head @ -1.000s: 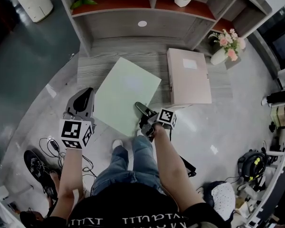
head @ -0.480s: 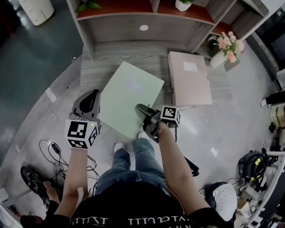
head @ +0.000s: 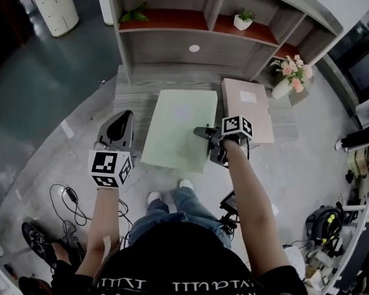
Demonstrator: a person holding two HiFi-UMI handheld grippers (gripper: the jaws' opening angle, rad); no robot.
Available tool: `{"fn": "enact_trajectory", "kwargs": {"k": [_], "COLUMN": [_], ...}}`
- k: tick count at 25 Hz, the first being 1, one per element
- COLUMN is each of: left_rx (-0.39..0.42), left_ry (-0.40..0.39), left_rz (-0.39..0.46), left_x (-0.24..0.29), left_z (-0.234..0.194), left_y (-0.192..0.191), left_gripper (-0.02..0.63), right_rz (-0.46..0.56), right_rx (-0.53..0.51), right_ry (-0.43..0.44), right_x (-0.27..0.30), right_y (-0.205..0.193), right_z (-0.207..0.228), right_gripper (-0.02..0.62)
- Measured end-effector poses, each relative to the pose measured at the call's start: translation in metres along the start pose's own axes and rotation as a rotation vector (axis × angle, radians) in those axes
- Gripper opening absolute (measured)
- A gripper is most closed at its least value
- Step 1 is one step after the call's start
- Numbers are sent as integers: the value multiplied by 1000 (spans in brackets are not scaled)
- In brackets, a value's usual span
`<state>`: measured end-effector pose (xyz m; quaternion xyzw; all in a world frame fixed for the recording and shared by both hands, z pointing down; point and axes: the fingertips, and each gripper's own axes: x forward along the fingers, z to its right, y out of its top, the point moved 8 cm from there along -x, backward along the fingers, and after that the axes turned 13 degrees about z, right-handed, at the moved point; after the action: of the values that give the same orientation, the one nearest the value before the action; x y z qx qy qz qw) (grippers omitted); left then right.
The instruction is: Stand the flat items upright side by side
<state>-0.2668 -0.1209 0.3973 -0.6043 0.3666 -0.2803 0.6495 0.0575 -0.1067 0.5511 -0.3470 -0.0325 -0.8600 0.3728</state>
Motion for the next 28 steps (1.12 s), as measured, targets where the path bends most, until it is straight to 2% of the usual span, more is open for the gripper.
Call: {"fn": "enact_trajectory", "kwargs": {"k": [4, 9, 13, 19, 23, 28], "left_rx": [-6, -2, 0, 1, -3, -13], "left_ry": [39, 56, 61, 59, 61, 65], "left_rz": [20, 37, 48, 61, 66, 59], "left_x": [-4, -4, 0, 4, 4, -1], "left_z": [-8, -13, -15, -19, -27, -40], "left_y": [6, 14, 17, 20, 20, 17], "left_gripper": [12, 12, 12, 11, 12, 12], "right_rz": [-68, -169, -242, -265, -340, -454], "right_rx": [-215, -592, -906, -1330, -1424, -1447], "right_ry": [-105, -236, -337, -496, -502, -399], "right_x": [-10, -15, -13, -4, 0, 3], "right_y": [35, 67, 72, 59, 49, 45], "right_z": [-32, -84, -121, -154, -160, -165], "right_gripper": [328, 328, 328, 330, 339, 342]}}
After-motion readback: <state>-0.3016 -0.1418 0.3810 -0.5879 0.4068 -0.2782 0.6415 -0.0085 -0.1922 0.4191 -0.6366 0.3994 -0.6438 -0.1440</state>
